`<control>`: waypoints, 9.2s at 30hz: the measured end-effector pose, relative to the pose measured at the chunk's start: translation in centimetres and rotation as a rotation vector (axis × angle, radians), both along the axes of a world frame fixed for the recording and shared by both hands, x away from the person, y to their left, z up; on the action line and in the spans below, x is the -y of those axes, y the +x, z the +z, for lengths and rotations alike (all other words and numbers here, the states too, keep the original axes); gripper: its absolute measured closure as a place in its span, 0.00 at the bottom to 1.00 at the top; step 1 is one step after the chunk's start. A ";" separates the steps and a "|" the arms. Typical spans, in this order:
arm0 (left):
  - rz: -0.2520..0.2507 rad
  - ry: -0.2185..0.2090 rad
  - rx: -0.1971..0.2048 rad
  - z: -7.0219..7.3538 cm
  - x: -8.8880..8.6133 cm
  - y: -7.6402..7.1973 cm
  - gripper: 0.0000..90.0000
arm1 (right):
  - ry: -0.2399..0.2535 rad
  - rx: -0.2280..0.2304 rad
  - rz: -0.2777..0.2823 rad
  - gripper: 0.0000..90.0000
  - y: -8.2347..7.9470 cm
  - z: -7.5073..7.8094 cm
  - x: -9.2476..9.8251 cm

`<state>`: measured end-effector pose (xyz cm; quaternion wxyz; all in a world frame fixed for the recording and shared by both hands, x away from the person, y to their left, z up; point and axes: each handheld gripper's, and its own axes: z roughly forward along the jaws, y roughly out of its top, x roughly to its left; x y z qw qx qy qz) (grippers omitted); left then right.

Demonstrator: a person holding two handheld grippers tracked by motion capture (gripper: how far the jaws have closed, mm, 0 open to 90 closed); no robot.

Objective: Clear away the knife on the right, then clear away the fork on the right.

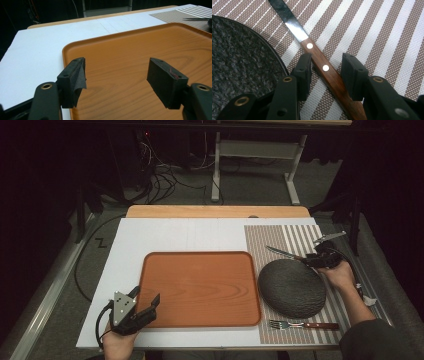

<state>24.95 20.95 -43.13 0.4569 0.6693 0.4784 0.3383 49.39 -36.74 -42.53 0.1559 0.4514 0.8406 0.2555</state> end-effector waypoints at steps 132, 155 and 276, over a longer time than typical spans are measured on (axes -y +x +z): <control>-0.027 -0.007 0.004 0.2 -0.7 0.1 0.35 | 0.031 0.037 0.314 0.87 -13.7 2.2 -18.7; -0.031 0.001 0.006 0.3 -0.6 0.0 0.35 | 0.019 -0.003 0.329 0.87 -14.2 0.4 -20.4; -0.031 -0.026 0.006 0.3 -0.8 0.1 0.35 | 0.165 0.180 0.353 0.59 -14.6 1.3 -18.1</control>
